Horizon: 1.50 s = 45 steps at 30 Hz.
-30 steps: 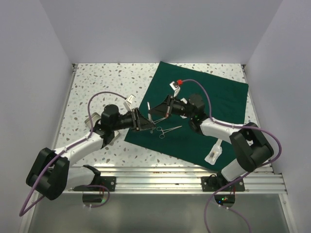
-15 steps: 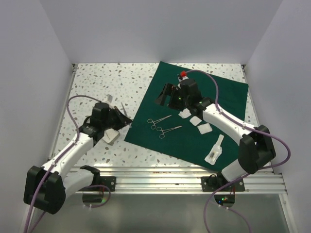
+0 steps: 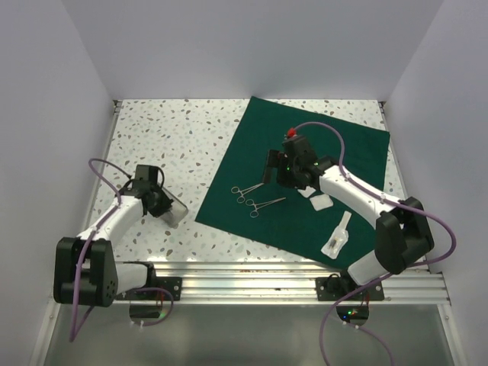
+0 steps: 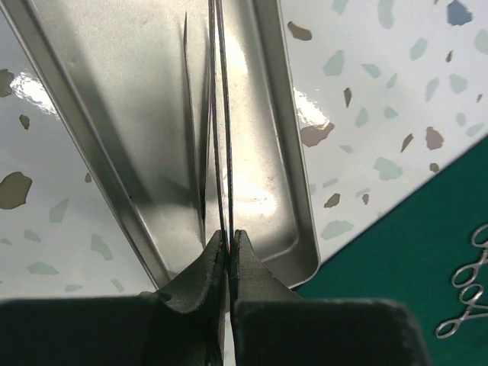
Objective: Prepare the surgical pack
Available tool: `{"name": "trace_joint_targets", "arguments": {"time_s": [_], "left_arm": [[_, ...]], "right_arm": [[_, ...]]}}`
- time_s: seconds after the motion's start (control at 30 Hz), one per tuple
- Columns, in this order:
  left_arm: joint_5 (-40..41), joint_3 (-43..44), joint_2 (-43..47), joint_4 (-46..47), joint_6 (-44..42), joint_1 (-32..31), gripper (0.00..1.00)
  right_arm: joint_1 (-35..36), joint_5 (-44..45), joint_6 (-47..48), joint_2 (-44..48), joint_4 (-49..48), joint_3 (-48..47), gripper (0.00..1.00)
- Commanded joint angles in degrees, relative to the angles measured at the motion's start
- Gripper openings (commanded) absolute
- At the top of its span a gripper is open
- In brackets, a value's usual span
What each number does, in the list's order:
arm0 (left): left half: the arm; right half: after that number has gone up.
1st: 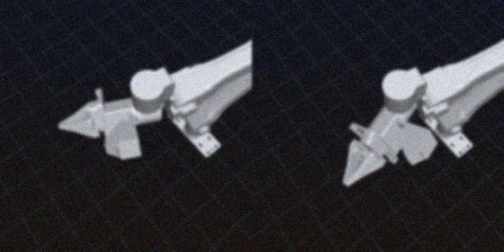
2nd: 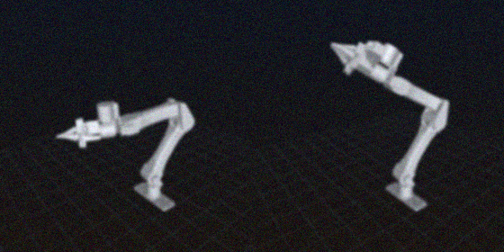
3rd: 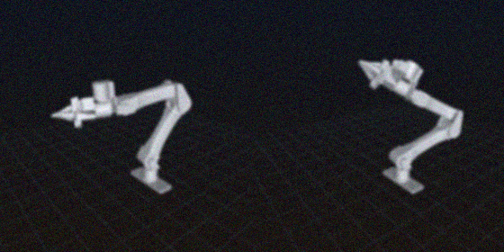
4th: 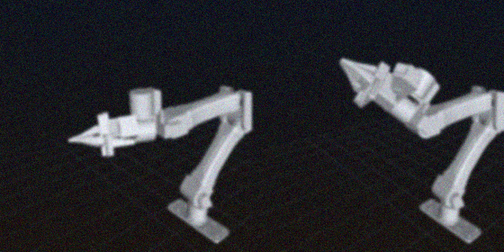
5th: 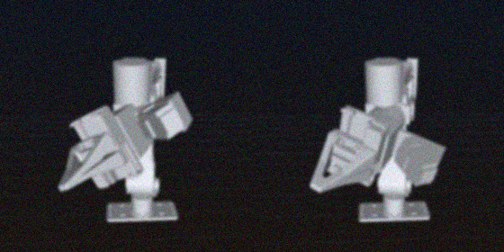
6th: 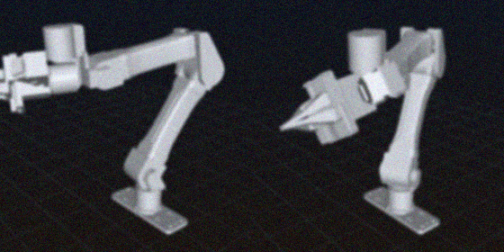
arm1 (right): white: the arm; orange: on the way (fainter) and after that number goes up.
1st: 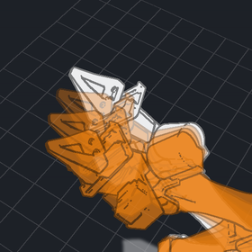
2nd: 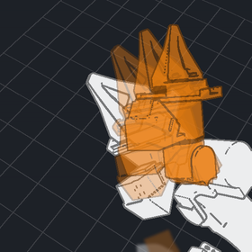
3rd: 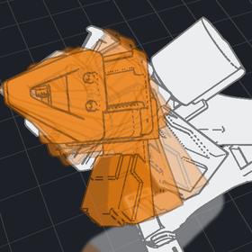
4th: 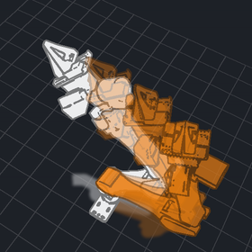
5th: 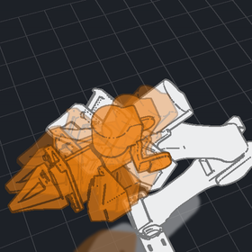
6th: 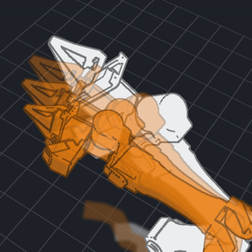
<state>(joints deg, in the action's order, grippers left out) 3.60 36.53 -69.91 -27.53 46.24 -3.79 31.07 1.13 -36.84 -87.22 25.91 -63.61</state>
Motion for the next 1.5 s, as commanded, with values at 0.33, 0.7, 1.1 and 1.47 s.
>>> {"name": "trace_joint_targets", "arguments": {"time_s": [0.33,0.7,1.1,1.47], "left_arm": [[-0.5,2.0,-5.2,2.3,-2.8,1.0,0.43],[-4.8,2.5,6.1,0.7,-7.8,1.0,0.64],[-20.9,2.9,14.1,2.9,-18.1,0.9,0.66],[-24.6,0.7,15.2,3.4,-14.6,0.9,0.67]], "right_arm": [[-0.3,-1.0,-1.8,1.2,-1.0,3.2,0.99],[2.1,4.4,-21.2,-3.6,-1.5,5.7,0.89],[8.5,17.5,-42.2,-15.2,7.7,-5.1,0.61],[8.8,20.8,-45.2,-18.5,16.0,-9.8,0.5]]}}
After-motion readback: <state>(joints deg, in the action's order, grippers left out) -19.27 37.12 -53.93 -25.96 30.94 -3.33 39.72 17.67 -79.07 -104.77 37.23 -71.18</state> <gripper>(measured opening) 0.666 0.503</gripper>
